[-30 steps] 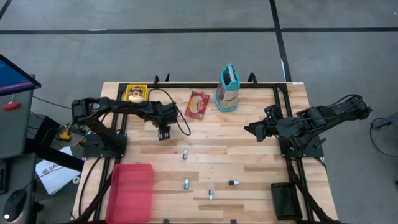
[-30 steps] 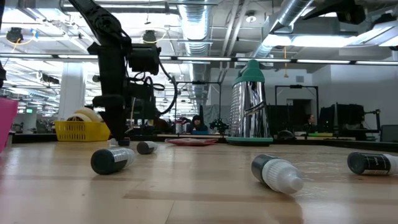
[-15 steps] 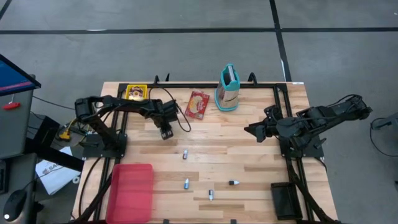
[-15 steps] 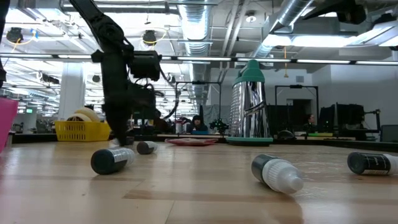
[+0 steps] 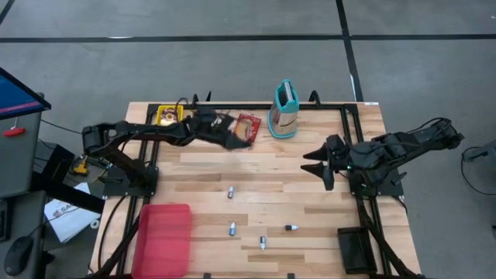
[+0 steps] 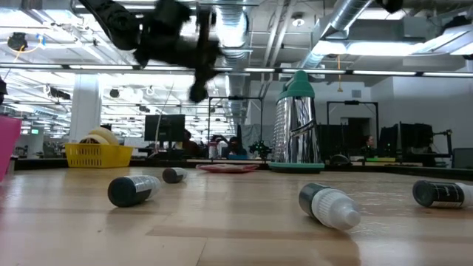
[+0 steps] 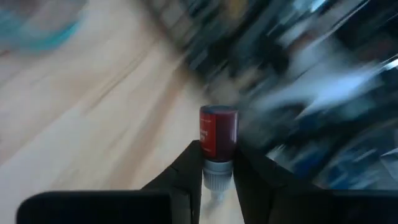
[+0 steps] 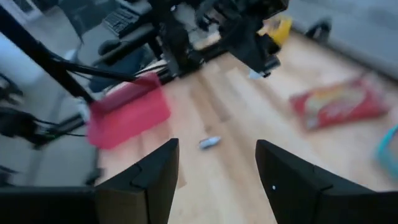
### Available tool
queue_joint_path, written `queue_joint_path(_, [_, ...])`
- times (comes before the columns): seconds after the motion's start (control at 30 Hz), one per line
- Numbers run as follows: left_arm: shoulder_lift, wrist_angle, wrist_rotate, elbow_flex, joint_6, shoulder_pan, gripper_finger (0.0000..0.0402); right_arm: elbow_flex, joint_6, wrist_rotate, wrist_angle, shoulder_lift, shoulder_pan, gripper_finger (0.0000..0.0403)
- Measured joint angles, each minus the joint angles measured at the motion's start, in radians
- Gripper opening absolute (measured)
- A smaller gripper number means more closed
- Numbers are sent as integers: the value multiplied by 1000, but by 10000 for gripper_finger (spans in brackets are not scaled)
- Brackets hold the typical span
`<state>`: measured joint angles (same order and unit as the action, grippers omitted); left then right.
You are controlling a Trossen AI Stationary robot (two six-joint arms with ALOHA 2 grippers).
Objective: Pick & Place Food Item
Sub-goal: Put the top red food coloring bottle into the black basket
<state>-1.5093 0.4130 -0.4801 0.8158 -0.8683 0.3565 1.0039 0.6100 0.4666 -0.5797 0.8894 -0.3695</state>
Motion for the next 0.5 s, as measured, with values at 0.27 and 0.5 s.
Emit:
queue_joint_path(0.27, [-9, 379, 326, 31, -260, -130, 61, 0, -428, 149, 102, 2, 13, 220])
queue_joint_path(0.5, [-93, 393, 430, 167, -254, -240, 61, 0, -688, 135, 279, 55, 46, 251])
